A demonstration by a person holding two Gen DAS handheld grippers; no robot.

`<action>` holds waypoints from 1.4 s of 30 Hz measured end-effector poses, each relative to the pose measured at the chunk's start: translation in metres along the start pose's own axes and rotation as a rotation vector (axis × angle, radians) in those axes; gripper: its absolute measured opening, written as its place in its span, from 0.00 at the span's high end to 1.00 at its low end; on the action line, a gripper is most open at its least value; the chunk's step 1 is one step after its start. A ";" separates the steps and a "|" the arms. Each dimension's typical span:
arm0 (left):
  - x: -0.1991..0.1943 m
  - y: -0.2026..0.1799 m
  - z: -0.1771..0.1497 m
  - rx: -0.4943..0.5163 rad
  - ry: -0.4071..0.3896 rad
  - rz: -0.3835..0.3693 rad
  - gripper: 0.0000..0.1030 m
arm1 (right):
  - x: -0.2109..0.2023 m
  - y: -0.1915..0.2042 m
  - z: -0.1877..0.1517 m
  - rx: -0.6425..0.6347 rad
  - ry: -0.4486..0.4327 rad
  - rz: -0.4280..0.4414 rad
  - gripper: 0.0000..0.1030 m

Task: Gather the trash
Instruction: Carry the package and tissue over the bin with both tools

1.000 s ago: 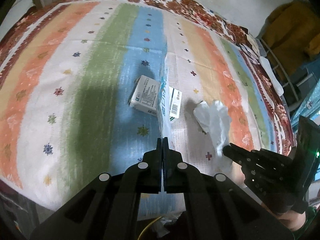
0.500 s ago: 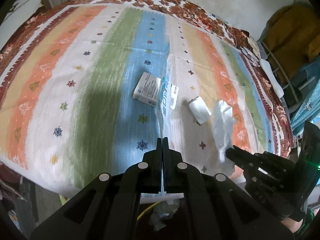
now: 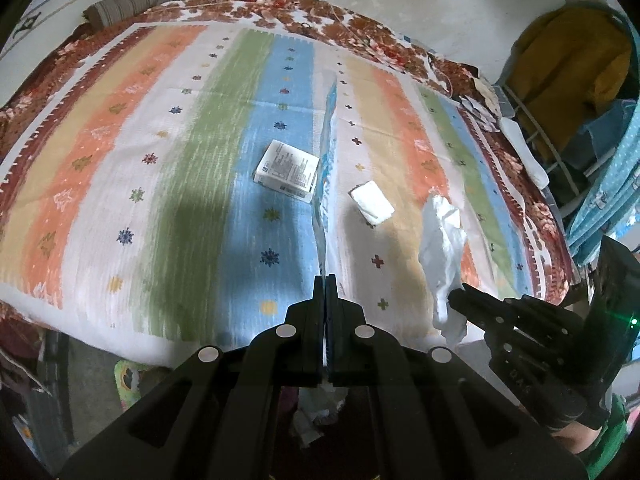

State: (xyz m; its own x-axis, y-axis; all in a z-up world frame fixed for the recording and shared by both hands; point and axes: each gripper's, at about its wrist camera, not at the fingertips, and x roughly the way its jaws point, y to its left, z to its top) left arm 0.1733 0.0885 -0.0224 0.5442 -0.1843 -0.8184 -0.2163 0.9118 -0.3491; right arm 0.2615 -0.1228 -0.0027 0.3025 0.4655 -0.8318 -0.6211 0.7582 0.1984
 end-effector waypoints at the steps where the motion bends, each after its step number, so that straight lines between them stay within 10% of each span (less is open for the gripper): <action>1: -0.004 -0.001 -0.004 0.002 -0.004 -0.003 1.00 | -0.004 0.002 -0.003 -0.004 -0.004 0.002 0.95; 42: -0.032 -0.026 -0.143 0.137 0.089 0.029 1.00 | -0.038 0.037 -0.128 -0.081 0.079 0.019 0.95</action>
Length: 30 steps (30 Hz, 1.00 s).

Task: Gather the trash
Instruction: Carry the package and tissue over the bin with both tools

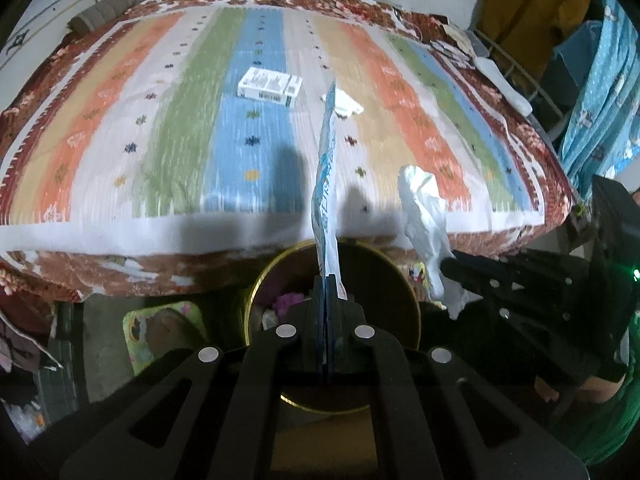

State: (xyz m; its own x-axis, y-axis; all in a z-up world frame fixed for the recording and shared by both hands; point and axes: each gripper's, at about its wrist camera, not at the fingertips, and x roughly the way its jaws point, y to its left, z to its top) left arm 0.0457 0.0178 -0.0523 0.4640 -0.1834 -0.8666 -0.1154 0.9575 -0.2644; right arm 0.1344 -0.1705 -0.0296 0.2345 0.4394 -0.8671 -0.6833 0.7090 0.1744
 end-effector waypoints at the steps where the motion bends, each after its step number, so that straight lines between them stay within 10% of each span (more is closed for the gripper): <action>1: 0.001 -0.001 -0.004 0.004 0.007 0.000 1.00 | 0.004 0.001 -0.004 0.004 0.016 0.000 0.95; 30: 0.092 -0.005 -0.051 -0.101 0.366 0.039 1.00 | 0.094 -0.004 -0.048 0.142 0.374 0.036 0.95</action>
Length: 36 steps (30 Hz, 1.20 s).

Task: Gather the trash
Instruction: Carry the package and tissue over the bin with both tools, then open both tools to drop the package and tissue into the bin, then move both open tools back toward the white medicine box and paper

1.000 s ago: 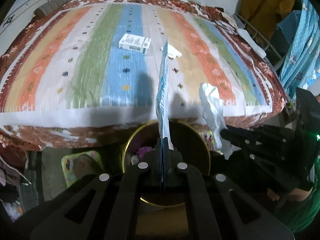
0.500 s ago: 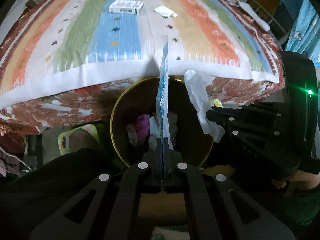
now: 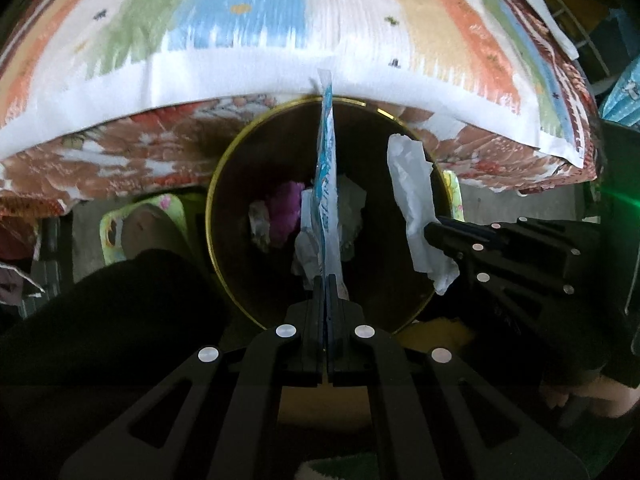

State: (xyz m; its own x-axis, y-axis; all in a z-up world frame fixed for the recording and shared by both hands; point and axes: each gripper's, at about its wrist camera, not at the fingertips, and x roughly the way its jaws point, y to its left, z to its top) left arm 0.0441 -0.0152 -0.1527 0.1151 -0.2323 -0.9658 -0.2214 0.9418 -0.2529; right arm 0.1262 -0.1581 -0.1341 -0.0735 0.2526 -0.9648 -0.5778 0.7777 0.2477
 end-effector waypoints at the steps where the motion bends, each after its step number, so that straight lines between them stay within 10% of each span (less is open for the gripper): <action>1: 0.003 0.000 0.001 -0.006 0.007 -0.001 1.00 | 0.003 0.000 0.000 0.004 0.010 0.005 0.95; 10: 0.006 0.006 0.007 -0.062 0.012 -0.021 1.00 | 0.010 -0.001 0.000 0.027 0.041 0.042 0.90; 15: -0.001 0.013 0.011 -0.103 -0.031 -0.026 0.75 | 0.009 -0.002 0.001 0.033 0.034 0.048 0.76; 20: -0.006 0.014 0.012 -0.116 -0.058 -0.033 0.75 | 0.004 -0.004 0.002 0.041 0.015 0.048 0.73; 36: -0.053 0.027 0.022 -0.177 -0.267 -0.063 0.56 | -0.044 -0.003 0.007 0.024 -0.194 0.012 0.53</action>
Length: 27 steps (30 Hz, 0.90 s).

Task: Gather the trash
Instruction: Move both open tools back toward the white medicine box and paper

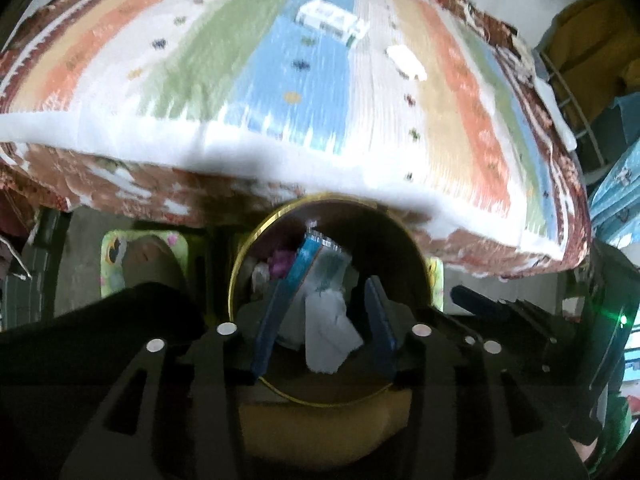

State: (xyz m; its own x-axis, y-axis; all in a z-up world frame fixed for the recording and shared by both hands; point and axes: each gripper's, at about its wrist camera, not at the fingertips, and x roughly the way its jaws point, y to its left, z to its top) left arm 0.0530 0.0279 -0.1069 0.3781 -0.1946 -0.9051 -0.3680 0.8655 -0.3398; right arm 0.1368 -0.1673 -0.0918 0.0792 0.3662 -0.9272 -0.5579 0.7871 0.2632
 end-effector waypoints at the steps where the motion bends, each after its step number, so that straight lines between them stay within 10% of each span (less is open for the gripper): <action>1: -0.004 0.000 0.003 -0.002 -0.019 -0.003 0.55 | -0.006 -0.001 0.002 0.001 -0.032 -0.004 0.53; 27: -0.026 0.008 0.112 -0.133 -0.175 -0.040 0.06 | -0.068 -0.014 0.087 -0.123 -0.313 -0.136 0.09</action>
State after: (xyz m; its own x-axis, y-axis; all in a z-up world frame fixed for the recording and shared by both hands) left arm 0.1355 0.0916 -0.0573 0.5318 -0.1349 -0.8361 -0.4541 0.7879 -0.4159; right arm 0.2109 -0.1602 -0.0089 0.3979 0.4111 -0.8201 -0.6186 0.7804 0.0911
